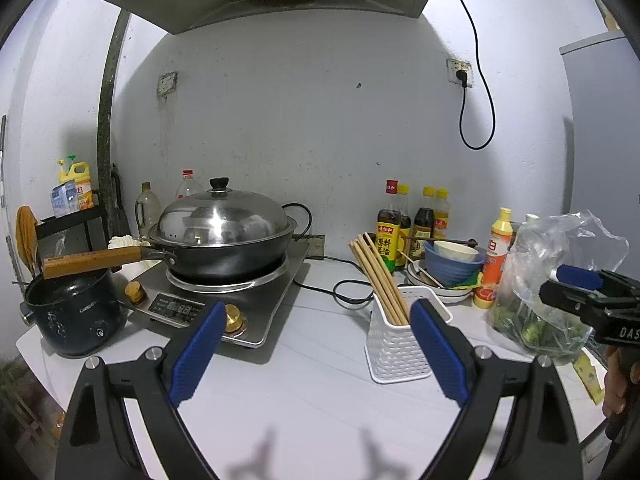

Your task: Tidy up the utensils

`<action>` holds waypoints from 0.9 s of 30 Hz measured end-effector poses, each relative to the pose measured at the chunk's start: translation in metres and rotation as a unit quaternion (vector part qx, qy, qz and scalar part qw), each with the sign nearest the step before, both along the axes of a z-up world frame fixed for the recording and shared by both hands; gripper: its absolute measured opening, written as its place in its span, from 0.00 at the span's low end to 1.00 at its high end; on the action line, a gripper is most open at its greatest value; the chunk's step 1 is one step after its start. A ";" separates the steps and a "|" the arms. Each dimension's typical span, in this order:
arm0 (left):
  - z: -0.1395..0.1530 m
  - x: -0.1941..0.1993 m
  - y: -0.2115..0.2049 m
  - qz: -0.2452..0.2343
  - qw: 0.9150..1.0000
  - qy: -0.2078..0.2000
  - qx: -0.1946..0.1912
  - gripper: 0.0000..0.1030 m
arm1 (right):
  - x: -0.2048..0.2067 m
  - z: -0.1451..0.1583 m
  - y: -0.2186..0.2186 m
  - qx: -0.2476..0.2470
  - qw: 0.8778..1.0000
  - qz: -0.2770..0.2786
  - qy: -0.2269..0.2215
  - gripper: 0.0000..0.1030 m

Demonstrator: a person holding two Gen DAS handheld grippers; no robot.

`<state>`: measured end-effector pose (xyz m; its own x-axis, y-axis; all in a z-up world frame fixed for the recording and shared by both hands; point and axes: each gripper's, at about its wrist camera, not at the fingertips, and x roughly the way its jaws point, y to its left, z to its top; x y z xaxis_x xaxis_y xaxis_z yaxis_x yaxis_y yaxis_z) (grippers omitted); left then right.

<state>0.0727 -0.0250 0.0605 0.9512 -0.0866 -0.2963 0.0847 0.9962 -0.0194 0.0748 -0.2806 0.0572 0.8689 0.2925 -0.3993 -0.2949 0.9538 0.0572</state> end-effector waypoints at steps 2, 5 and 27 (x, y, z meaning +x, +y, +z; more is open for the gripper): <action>0.000 -0.001 -0.001 0.001 1.000 -0.002 0.000 0.90 | 0.000 0.000 0.000 0.001 1.000 0.002 -0.001 0.76; 0.001 -0.001 -0.002 0.002 1.000 0.000 -0.001 0.90 | 0.001 -0.001 0.000 0.000 1.000 0.005 -0.002 0.76; -0.004 -0.011 -0.023 0.001 1.000 0.001 0.003 0.90 | -0.006 -0.005 -0.015 0.006 1.000 0.011 -0.005 0.76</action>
